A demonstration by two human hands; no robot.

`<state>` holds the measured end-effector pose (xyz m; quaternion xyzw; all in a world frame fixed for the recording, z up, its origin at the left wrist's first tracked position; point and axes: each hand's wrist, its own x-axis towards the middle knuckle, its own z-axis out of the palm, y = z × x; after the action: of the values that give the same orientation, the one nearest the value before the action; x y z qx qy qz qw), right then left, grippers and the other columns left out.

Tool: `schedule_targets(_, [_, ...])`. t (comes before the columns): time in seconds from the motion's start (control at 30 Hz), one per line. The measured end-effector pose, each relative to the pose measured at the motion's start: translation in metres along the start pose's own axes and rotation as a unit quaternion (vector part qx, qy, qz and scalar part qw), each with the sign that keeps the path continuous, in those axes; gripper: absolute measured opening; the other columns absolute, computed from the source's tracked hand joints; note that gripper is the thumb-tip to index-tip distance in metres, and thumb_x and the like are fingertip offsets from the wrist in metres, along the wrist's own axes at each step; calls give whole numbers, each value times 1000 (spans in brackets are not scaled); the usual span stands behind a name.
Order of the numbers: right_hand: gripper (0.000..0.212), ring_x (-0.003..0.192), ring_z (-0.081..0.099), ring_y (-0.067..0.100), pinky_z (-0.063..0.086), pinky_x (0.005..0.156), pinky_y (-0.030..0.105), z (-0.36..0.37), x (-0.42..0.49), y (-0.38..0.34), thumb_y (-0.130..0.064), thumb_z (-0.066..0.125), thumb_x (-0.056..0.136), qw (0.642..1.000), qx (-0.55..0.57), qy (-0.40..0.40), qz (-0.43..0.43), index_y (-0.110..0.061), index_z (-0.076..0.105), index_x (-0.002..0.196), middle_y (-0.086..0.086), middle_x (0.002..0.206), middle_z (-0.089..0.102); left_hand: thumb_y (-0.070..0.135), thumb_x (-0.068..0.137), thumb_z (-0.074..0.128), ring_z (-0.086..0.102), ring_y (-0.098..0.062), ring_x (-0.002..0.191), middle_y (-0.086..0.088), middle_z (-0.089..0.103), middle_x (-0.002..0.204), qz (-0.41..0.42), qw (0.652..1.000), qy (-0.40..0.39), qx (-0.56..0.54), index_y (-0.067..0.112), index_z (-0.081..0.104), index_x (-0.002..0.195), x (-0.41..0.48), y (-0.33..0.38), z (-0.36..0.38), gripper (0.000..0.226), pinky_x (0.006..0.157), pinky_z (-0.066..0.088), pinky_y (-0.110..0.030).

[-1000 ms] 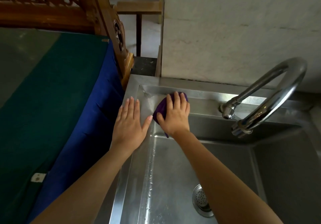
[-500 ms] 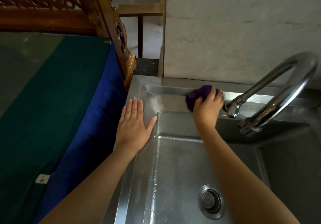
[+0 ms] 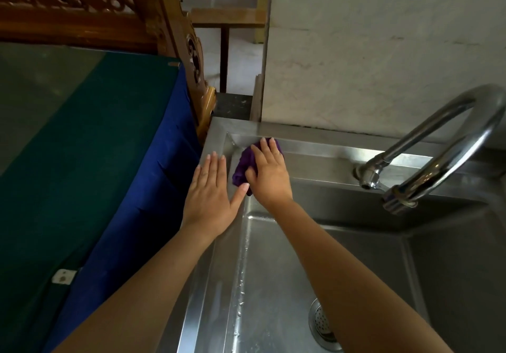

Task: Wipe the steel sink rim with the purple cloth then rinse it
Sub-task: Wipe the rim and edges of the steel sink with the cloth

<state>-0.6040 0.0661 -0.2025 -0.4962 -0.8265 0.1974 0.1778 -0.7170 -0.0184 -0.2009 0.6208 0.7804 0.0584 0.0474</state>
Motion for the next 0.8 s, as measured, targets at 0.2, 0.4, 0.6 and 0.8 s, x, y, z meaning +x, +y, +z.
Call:
schedule_targets(0.2, [51,147,7,20,8,120,34,-3,8,-13,-26,41,96,994,22,-90,-62,-14,30,144,7,156,22,70,71,-25,-14,-15,144,-7,-10,157,-11,999,-8,-36,12,-14,144,-34,-13,-7,94,115,-9,-29])
schedule_targets(0.4, [56,146,9,18,3,118,28,10,-31,-44,-38,39,96,991,94,-67,-64,-15,28,146,5,155,24,64,87,-11,6,-22,145,-12,11,156,-15,1000,-3,-9,6,5,145,-80,-21,-7,84,117,4,-33])
schedule_targets(0.6, [59,146,11,19,6,121,35,14,-35,-28,-43,31,94,988,4,-88,-126,-16,24,146,6,155,26,60,95,7,25,-27,141,-17,31,150,-6,1000,-3,22,1,28,143,-91,-21,-6,79,111,17,-36])
schedule_targets(0.8, [58,147,-1,18,-1,119,34,14,28,-19,-41,26,99,987,-107,-94,-70,-19,8,149,3,159,8,61,93,2,17,-26,143,-15,23,154,-10,999,0,35,2,22,145,-91,-21,-3,81,115,15,-38])
